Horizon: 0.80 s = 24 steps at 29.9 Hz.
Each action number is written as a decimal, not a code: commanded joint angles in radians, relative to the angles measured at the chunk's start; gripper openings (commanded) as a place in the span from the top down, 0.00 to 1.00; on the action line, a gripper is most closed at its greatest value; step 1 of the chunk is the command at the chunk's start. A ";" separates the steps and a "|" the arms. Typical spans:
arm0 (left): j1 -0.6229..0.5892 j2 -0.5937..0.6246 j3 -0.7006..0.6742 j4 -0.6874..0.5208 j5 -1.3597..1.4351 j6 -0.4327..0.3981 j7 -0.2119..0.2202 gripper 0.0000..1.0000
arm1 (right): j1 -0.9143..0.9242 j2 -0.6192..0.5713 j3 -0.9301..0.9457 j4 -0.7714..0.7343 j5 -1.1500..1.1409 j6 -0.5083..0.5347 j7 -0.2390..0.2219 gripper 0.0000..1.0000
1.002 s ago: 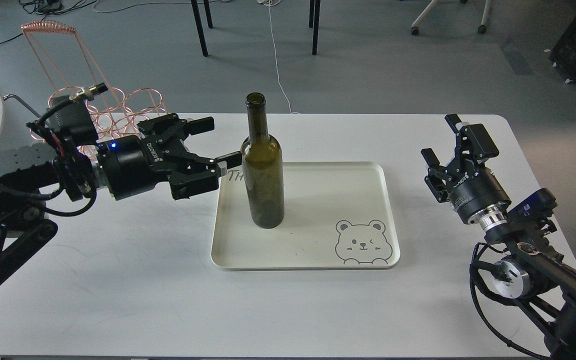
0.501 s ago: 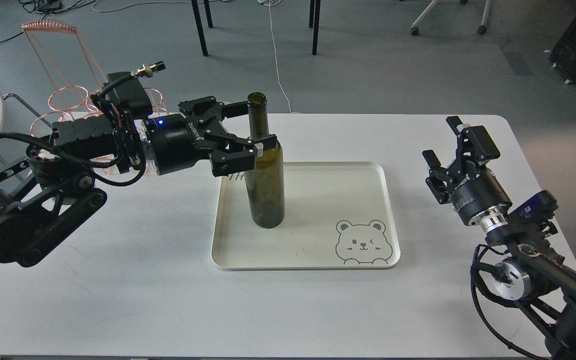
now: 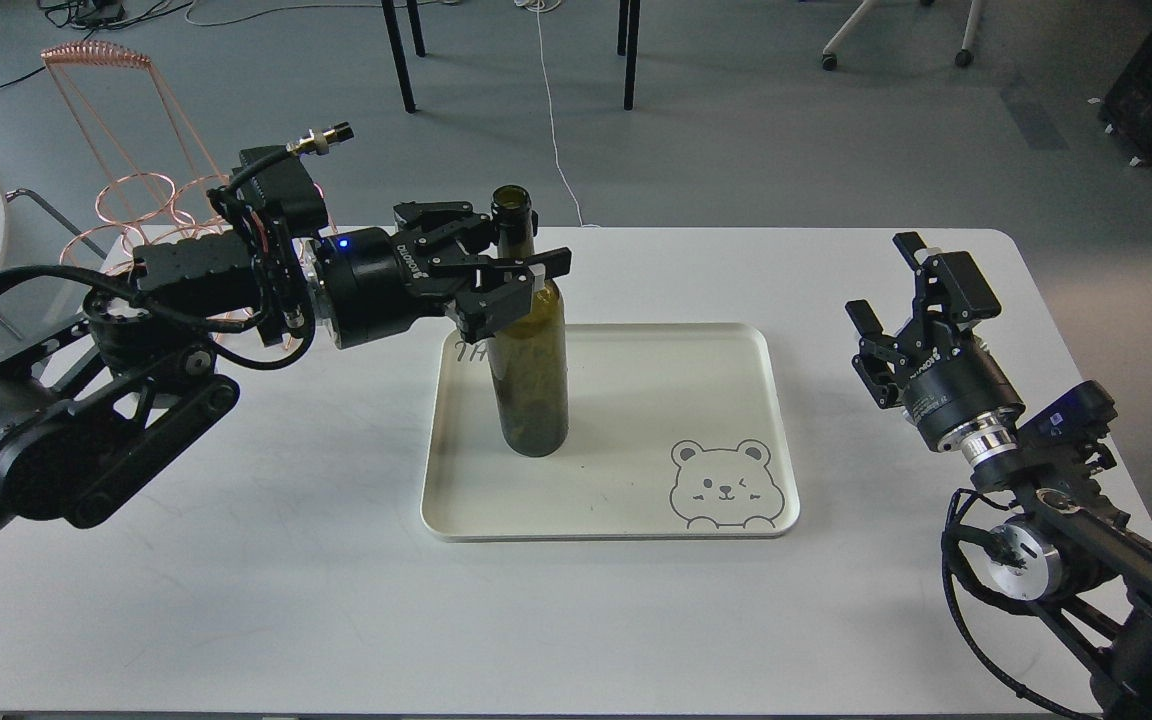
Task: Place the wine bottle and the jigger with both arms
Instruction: 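Lift the wine bottle and carry it over the copper wine rack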
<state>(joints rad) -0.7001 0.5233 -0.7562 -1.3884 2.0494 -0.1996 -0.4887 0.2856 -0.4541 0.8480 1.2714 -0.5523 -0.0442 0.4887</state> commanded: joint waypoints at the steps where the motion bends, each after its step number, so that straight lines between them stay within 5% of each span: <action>1: -0.001 0.000 0.000 0.002 -0.005 0.017 0.000 0.81 | 0.000 0.002 -0.001 -0.001 0.000 0.000 0.000 0.05; 4: -0.004 0.000 0.000 0.002 -0.003 0.017 0.000 0.91 | 0.000 0.003 -0.001 -0.001 0.000 0.000 0.000 0.05; 15: -0.235 0.145 0.000 0.003 -0.118 -0.026 0.000 0.91 | 0.000 0.008 -0.006 -0.003 0.000 0.000 0.000 0.05; 19: -0.321 0.250 0.000 0.090 -0.212 -0.110 0.000 0.91 | 0.000 0.008 -0.006 -0.004 0.000 0.000 0.000 0.05; 24: -0.341 0.316 0.000 0.210 -0.230 -0.119 0.000 0.90 | -0.002 0.008 -0.007 -0.006 -0.001 0.000 0.000 0.05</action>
<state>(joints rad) -1.0321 0.8072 -0.7566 -1.2451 1.8288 -0.3145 -0.4888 0.2852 -0.4461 0.8419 1.2660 -0.5535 -0.0445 0.4887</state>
